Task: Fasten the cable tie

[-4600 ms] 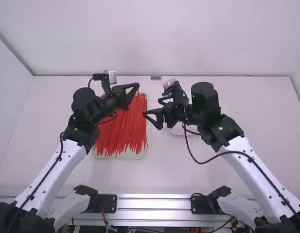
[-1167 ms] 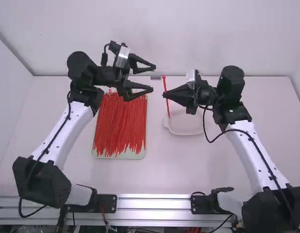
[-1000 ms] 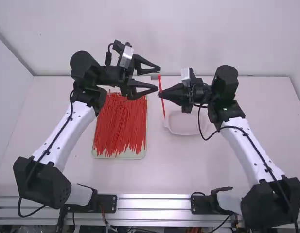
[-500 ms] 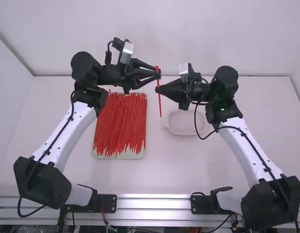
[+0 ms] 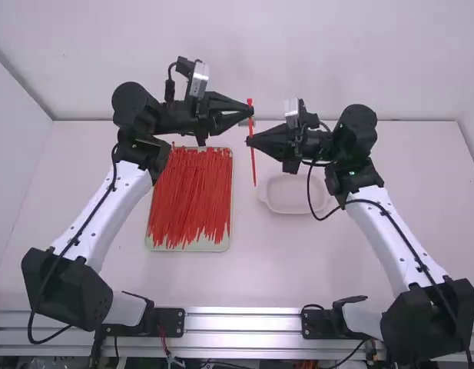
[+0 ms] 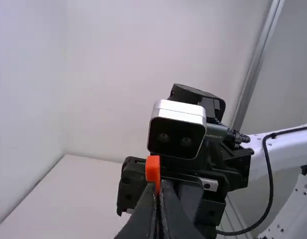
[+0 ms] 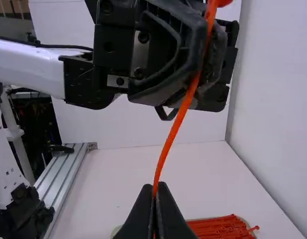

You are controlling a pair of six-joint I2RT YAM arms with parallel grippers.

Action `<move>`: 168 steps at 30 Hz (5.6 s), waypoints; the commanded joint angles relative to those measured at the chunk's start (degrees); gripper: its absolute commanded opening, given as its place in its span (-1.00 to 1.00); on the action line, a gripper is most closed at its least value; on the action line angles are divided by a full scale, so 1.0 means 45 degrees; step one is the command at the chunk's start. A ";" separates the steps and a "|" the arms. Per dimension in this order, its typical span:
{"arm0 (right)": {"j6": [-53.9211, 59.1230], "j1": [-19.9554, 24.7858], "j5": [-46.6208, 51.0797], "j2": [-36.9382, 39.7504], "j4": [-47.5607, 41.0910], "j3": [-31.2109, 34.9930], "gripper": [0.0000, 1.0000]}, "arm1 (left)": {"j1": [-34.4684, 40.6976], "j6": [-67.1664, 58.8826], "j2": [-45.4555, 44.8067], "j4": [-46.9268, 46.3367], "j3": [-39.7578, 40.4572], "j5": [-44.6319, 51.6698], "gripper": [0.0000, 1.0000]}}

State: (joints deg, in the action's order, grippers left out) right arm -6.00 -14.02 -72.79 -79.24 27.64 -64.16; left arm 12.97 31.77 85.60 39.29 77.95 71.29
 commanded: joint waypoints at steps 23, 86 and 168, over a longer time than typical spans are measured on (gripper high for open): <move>0.2749 0.0563 -0.2526 -0.0039 -0.0063 0.0121 0.96 | -0.1472 -0.0340 0.0767 -0.3784 0.0272 -0.2055 -0.96; 1.9297 -0.1365 -0.3643 -0.0039 -0.0563 0.1778 -0.16 | -0.2025 1.1273 0.1763 -0.7344 0.0248 -0.0121 -0.96; -0.6975 -0.1311 0.2089 -0.0058 0.0597 0.1768 -1.00 | -0.1943 -1.1400 0.1763 -0.3249 -0.0340 0.2302 -0.96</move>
State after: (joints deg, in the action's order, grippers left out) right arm -37.89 -19.75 -62.28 -79.40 30.52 -56.14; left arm 3.97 -18.72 93.43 24.29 76.75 79.48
